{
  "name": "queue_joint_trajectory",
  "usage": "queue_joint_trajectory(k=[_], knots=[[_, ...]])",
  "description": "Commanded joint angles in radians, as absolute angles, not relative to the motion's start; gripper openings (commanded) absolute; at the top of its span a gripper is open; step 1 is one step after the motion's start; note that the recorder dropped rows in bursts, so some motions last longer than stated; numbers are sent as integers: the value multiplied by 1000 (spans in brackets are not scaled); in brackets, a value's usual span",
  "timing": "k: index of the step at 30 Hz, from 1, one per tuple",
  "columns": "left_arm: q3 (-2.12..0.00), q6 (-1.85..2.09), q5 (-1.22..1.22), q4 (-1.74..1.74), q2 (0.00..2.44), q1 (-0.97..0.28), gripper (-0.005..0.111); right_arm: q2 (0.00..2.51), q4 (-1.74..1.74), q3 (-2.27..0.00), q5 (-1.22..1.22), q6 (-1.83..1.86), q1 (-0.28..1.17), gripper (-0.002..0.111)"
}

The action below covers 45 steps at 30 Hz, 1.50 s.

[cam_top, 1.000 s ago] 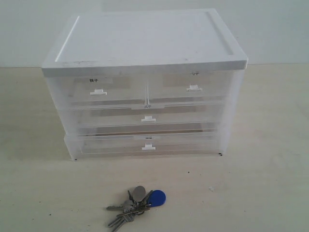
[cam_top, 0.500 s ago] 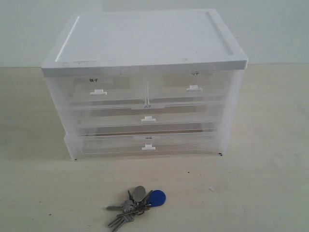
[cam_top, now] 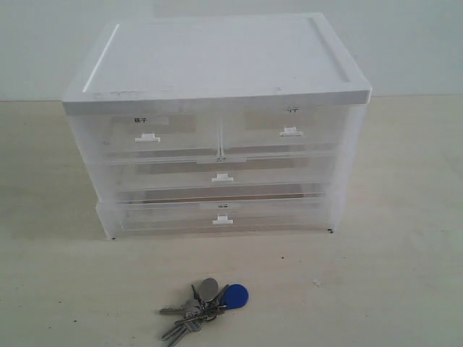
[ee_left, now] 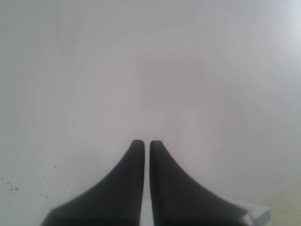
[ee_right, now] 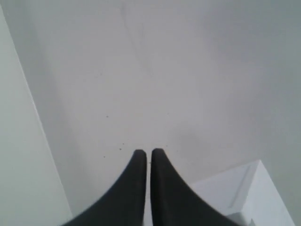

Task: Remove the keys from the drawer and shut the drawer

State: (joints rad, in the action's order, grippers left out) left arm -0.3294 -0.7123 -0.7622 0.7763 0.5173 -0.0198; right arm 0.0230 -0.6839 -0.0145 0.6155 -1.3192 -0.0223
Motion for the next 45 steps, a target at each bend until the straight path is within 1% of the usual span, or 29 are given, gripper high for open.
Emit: queue_joint_trajectory(k=[1,6,13,16,19,23,25,31,36,45], knots=[[-324,-717,-755,775,521,-21,5,0,-616,0,509,-1213,-28,0],[-324,-717,-757,775,521,-21,5,0,-616,0,424,-1067,-27,0],[-324,-717,-757,775,521,-21,5,0,-609,0,280,-1010,-27,0],[-324,-717,-757,775,521,-21,5,0,-531,0,255,-967,-27,0],[-324,-717,-757,775,521,-21,5,0,-283,0,192,-719,-27,0],[-324,-717,-757,775,521,-21,5,0,90,0,63,-170,-27,0],[-324,-717,-758,775,521,-21,5,0,126,0,0,-35,-27,0],[-324,-717,-758,775,521,-21,5,0,126,0,-179,159,-27,0],[-324,-717,-758,775,521,-21,5,0,126,0,-305,183,-27,0],[-324,-717,-758,775,521,-21,5,0,126,0,-338,173,-27,0]])
